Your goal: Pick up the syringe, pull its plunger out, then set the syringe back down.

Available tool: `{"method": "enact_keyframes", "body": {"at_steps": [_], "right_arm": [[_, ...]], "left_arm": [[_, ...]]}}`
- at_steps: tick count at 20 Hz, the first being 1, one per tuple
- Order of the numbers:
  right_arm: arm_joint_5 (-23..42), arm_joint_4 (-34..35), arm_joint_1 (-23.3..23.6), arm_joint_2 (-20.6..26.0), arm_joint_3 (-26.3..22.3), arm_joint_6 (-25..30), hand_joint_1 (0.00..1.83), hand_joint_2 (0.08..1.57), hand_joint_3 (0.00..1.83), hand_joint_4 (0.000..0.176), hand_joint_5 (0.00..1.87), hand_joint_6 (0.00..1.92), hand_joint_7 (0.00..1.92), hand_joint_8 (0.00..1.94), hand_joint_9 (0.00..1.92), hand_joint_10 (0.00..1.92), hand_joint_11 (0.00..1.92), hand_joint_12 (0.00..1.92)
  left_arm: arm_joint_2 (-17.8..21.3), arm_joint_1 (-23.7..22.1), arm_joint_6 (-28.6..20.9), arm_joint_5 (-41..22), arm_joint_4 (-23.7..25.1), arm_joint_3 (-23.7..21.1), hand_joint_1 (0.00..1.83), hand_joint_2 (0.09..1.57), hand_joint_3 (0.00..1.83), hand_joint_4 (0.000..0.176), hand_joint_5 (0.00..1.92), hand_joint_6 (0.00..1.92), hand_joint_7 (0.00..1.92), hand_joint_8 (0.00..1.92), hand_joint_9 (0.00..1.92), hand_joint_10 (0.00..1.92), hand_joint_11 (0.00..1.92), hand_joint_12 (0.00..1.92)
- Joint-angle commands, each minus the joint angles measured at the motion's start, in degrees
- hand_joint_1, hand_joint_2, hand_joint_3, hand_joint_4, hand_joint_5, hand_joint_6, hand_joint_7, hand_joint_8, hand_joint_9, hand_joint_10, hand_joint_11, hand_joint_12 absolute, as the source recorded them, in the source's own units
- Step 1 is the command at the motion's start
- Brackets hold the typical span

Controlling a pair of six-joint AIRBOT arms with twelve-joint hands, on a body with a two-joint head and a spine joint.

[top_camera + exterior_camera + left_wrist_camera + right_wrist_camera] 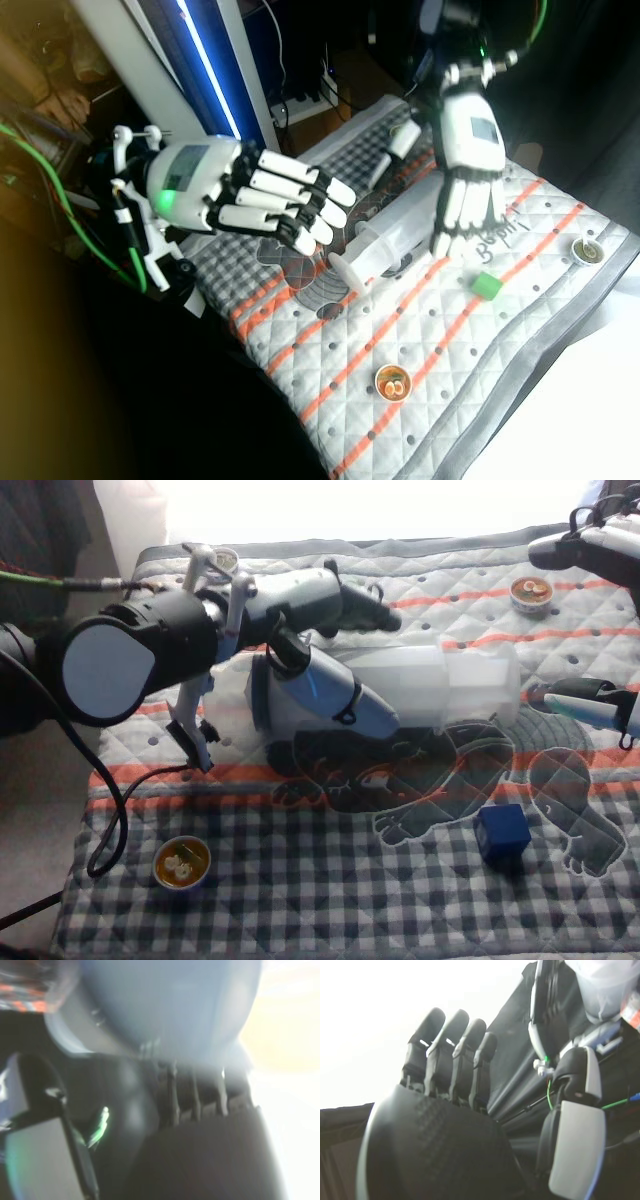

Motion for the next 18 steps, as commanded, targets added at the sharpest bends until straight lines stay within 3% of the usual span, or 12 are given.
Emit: {"method": "enact_keyframes", "body": {"at_steps": [1,4,7,8,9,10,11,12,13,14,16,18], "right_arm": [[6.90,-1.02,0.36,0.09,0.35,0.31,0.95,0.96,0.00,0.000,0.48,0.35,0.43,0.72,0.27,1.06,0.00,1.45],[6.90,-1.05,0.36,0.09,0.46,0.66,0.94,0.98,0.01,0.000,0.48,0.35,0.42,0.76,0.27,1.08,0.00,1.46],[6.91,-1.06,0.34,0.09,0.53,0.72,0.93,0.99,0.01,0.000,0.50,0.34,0.42,0.77,0.28,1.12,0.01,1.51],[6.92,-1.06,0.34,0.09,0.59,0.88,0.91,1.02,0.01,0.000,0.52,0.36,0.40,0.85,0.28,1.21,0.05,1.57],[6.94,-1.06,0.34,0.09,0.67,1.17,0.91,1.03,0.01,0.000,0.53,0.37,0.40,0.88,0.28,1.22,0.06,1.55],[6.98,-1.07,0.32,0.09,0.76,1.57,0.91,1.03,0.01,0.000,0.53,0.37,0.40,0.88,0.28,1.22,0.06,1.55],[7.04,-1.07,0.27,0.09,0.82,1.76,0.92,1.04,0.01,0.000,0.54,0.37,0.40,0.88,0.29,1.20,0.06,1.52],[7.14,-1.06,0.13,0.06,0.92,1.99,0.94,1.05,0.01,0.000,0.55,0.39,0.42,0.89,0.32,1.17,0.07,1.50],[7.17,-1.03,0.03,0.00,1.01,2.14,0.93,1.06,0.01,0.000,0.55,0.39,0.43,0.86,0.33,1.14,0.08,1.51],[7.17,-1.02,0.00,-0.11,1.13,2.29,0.93,1.07,0.01,0.000,0.55,0.39,0.43,0.85,0.32,1.13,0.08,1.51],[7.18,-1.00,0.00,-0.28,1.25,2.43,0.97,1.05,0.00,0.000,0.52,0.35,0.45,0.69,0.31,0.97,0.01,1.44],[7.19,-1.00,0.01,-0.63,1.61,3.12,0.96,1.03,0.00,0.000,0.42,0.25,0.40,0.37,0.26,0.63,0.00,1.22]], "left_arm": [[-0.54,-0.10,-0.17,2.88,-0.06,0.43,0.85,0.77,0.00,0.000,0.34,0.00,0.31,0.01,0.32,0.05,0.00,1.57],[-2.18,1.28,-0.17,-0.69,0.34,2.32,0.99,0.84,0.00,0.000,0.52,0.02,0.51,0.05,0.04,1.22,0.01,1.92],[-3.87,2.22,-0.19,-3.78,1.55,4.25,1.09,0.96,0.01,0.022,0.63,0.02,0.45,0.01,0.01,1.01,0.00,1.83],[-4.10,2.48,-0.19,-4.16,1.71,4.56,1.06,1.10,0.01,0.000,0.82,0.04,0.63,0.04,0.15,0.83,0.00,1.57],[-4.20,2.65,-0.19,-4.30,1.73,4.79,1.13,1.13,0.00,0.000,0.92,0.82,0.79,0.11,0.27,1.00,0.00,1.81],[-4.24,2.74,-0.21,-4.20,1.70,5.05,1.13,1.13,0.00,0.000,0.92,0.82,0.79,0.11,0.27,1.00,0.00,1.81],[-4.23,2.74,-0.22,-3.91,1.61,5.23,1.17,1.22,0.01,0.000,0.89,1.15,0.60,1.16,0.29,1.04,0.00,1.78],[-4.18,2.70,-0.22,-3.33,1.15,5.49,1.11,1.22,0.00,0.000,0.79,1.26,0.59,0.44,0.27,0.76,0.00,1.54],[-3.99,2.58,-0.22,-2.49,0.20,5.78,1.16,1.25,0.00,0.000,0.84,1.31,0.56,1.21,0.29,0.78,0.00,1.53],[-3.18,2.11,-0.22,-0.69,-1.72,5.89,1.17,1.27,0.00,0.000,0.84,1.33,0.54,1.38,0.29,0.86,0.00,1.52],[-1.27,1.20,-0.21,2.55,-3.44,4.67,1.20,1.23,0.00,0.000,0.92,1.17,0.60,1.43,0.40,1.14,0.02,1.71],[1.38,0.39,-0.18,5.93,-3.32,1.91,1.18,1.26,0.00,0.000,0.86,1.31,0.58,1.41,0.38,0.98,0.00,1.68]]}}
